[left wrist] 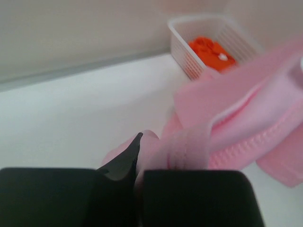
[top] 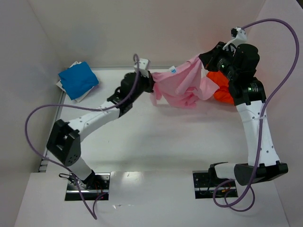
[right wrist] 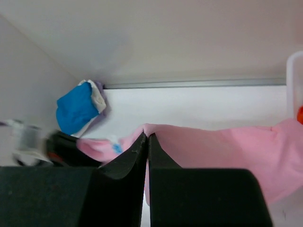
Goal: Fold and stack the t-shirts
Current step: Move the tshirt to the center of the board
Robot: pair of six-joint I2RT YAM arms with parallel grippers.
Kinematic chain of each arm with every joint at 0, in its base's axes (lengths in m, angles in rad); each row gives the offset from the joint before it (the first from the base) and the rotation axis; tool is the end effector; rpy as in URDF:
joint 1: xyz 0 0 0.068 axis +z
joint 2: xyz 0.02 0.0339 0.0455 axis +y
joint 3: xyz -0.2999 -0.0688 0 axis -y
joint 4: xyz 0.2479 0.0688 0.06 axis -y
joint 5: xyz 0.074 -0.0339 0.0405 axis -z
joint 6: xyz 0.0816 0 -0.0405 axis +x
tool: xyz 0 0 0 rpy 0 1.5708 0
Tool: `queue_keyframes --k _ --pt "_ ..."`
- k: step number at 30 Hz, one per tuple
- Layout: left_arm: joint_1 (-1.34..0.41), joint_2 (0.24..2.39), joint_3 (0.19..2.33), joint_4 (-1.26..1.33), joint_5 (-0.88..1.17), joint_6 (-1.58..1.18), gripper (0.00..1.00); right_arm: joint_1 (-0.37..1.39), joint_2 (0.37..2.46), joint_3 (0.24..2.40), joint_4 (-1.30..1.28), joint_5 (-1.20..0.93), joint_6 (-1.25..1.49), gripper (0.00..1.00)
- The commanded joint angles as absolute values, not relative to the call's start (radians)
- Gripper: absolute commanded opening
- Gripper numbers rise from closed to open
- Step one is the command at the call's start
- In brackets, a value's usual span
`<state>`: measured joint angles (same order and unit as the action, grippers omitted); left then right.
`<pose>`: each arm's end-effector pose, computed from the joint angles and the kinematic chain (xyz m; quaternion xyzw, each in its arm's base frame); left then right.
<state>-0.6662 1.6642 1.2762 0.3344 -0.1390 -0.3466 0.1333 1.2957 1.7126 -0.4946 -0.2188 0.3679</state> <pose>0.3645 -0.2721 0.3655 0.0680 0.7224 -0.2888 0.6246 0.2891 0.0566 0.5454 0.0118 0.7333 0.2450 0.6341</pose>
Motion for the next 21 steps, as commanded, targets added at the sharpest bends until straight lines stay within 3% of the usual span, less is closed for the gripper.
queue_keyframes --k 1,5,11,14,17,21 --pt "-0.575 1.517 1.353 0.252 -0.110 -0.281 0.00 0.141 1.267 1.654 -0.430 -0.161 0.336 0.06" --pt "-0.503 1.419 1.452 0.123 -0.110 -0.236 0.00 0.150 1.292 1.602 -0.353 -0.373 0.382 0.04" --pt "-0.457 1.364 1.741 -0.096 -0.123 -0.121 0.00 0.224 1.269 1.534 -0.203 -0.514 0.393 0.03" --pt "-0.457 1.416 1.892 -0.181 -0.159 -0.059 0.00 0.224 1.236 1.494 -0.228 -0.488 0.384 0.03" --pt "-0.457 1.477 1.957 -0.222 -0.225 -0.020 0.00 0.233 1.189 1.457 -0.274 -0.367 0.351 0.03" --pt "-0.457 1.566 1.996 -0.245 -0.255 -0.020 0.01 0.233 1.099 1.381 -0.360 -0.374 0.357 0.03"
